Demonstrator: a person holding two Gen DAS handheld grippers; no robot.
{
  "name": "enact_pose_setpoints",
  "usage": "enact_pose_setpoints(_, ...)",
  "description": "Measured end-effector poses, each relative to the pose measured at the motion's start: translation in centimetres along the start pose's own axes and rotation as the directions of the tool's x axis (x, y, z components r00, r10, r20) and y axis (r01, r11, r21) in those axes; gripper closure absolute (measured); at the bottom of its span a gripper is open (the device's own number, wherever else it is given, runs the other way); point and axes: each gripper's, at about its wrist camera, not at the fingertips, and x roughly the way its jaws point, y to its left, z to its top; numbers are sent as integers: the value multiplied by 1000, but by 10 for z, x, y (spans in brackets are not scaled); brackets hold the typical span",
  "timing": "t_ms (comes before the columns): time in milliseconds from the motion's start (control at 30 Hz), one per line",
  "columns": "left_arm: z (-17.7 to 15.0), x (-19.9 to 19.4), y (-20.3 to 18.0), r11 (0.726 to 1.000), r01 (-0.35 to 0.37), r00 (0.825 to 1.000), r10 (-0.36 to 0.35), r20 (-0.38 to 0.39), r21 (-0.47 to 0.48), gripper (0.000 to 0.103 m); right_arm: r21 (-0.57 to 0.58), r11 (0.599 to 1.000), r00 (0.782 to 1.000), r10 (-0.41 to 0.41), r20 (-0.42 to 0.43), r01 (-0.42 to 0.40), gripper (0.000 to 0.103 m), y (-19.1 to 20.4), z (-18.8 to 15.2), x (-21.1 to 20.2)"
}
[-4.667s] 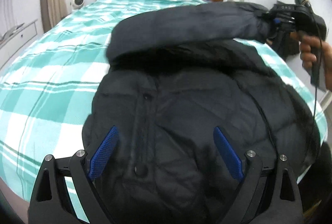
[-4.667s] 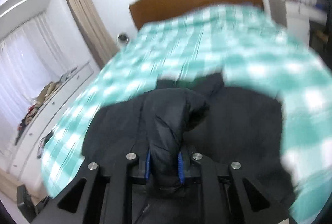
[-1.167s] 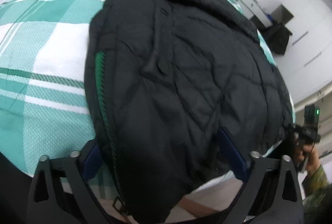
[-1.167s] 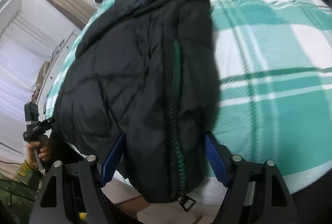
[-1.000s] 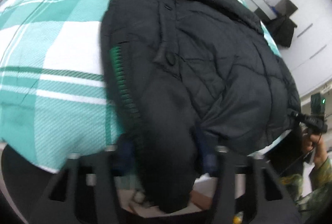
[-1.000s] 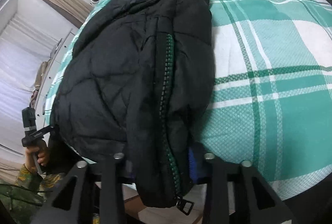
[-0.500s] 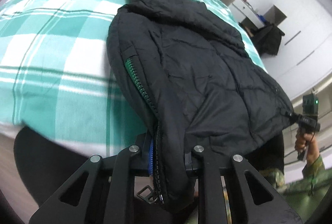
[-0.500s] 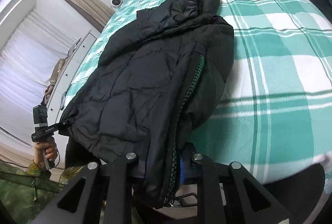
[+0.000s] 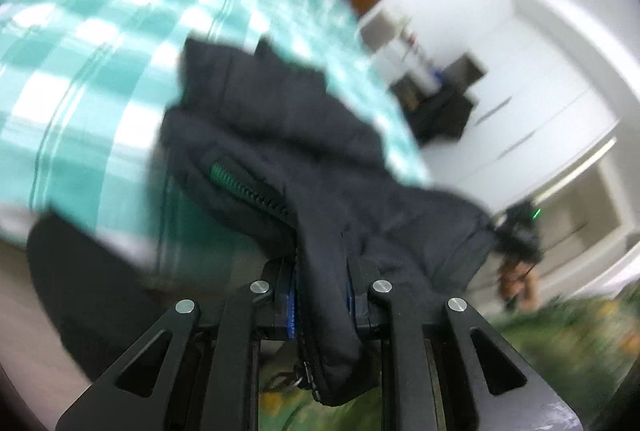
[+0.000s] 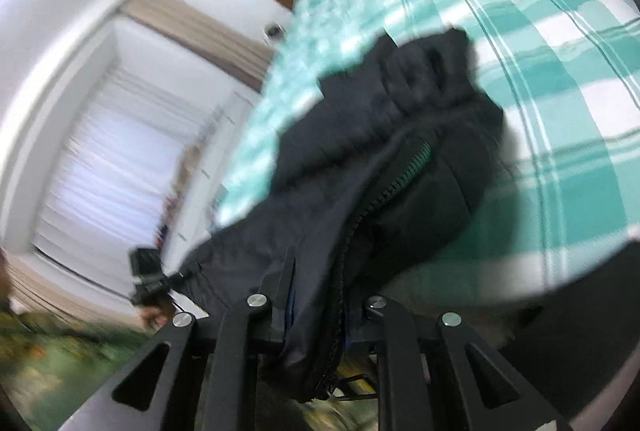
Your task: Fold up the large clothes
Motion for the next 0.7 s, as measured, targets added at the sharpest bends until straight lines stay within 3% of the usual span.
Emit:
enact_pose_setpoints(167,75,28,6,997,75,991,-72,115,-21,86,-34,999,990,18,141,-13,86,-5,68,24)
enact_pose_setpoints(300,139,74,31,996,57,987,-47,151,-62,86,-20,999,978,-27,205,32,86,-28,129,67)
enact_pose_setpoints(433,197,134,54,994,-92,987,98,127,-52,86,91,995,974,-61,219,42,86,-67,181,118)
enact_pose_setpoints(500,211,158,69,988,-138,984,144,101,-68,86,132,989,971,-94,221,65,86,-83,198,137)
enact_pose_setpoints(633,217,199,101,971,-208,977,212,24,-119,82,242,966,972,-138,192,89,86,-122,210,171)
enact_pose_setpoints(700,212,208,106,966,-223,975,223,-17,-134,71,285,953,971,-154,180,99,85,-137,210,184)
